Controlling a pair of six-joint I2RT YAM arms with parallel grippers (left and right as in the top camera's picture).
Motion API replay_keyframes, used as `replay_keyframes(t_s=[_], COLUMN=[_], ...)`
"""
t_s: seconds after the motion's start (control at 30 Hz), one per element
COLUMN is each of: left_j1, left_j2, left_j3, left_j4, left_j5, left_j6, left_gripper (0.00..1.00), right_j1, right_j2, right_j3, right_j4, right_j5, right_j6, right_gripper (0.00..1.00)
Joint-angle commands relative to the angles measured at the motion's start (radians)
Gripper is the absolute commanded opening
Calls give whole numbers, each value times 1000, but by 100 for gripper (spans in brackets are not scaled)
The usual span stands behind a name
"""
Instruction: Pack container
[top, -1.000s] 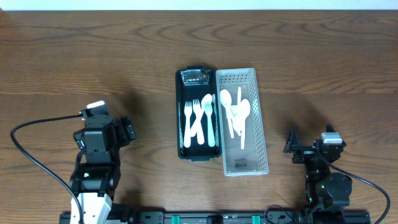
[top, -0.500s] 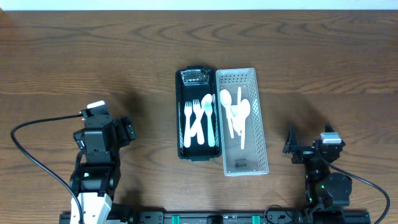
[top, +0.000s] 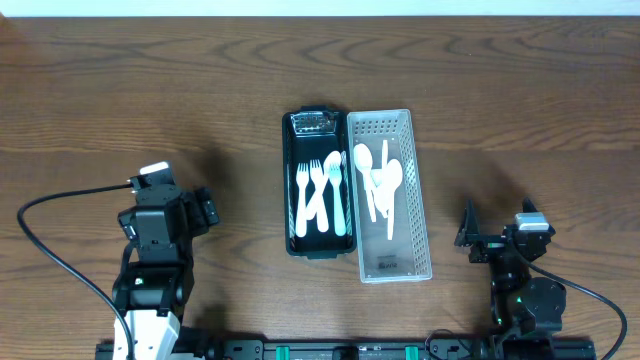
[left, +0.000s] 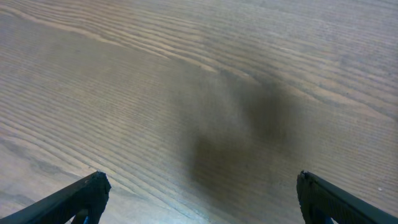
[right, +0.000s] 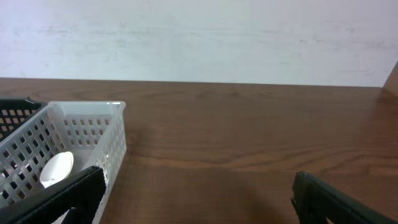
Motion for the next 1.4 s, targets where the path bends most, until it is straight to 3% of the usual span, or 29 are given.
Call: replay_keyframes(t_s=[0.0,0.2,0.37,0.5,0.6,0.77,0.9,1.17,1.37], left_j1=[1,1,1,7,20,23,23,21,21], left_j2=[-43,-238,-521,-720,-800,-809,-811,-810,-797], left_j3=[-3,-3,-46,-152,-251,-409,-520,-521,-520], left_j4=[0,-66,-174,-156,-55,210,336,296,296], left_j5=[-15,-8,46,45,45,46,67,179,184], left_j6=[6,-3,-4,14,15,40,40,54,55], left_gripper=[98,98,98,98,98,98,98,98,98], right_j1=[-9,-9,-9,-9,-9,-9,-9,-9,-9], right_j2=[-9,-9,-9,-9,-9,-9,-9,-9,-9], right_j3=[-6,-6,-6,-6,-6,-6,-6,-6,-6], right_j4=[0,0,0,0,0,0,0,0,0], right_j5=[-6,-6,-6,-6,-6,-6,-6,-6,-6], right_j6=[-18,-19,-18,-18,-18,-18,-18,-18,-18], right_gripper=[99,99,99,99,99,99,99,99,99])
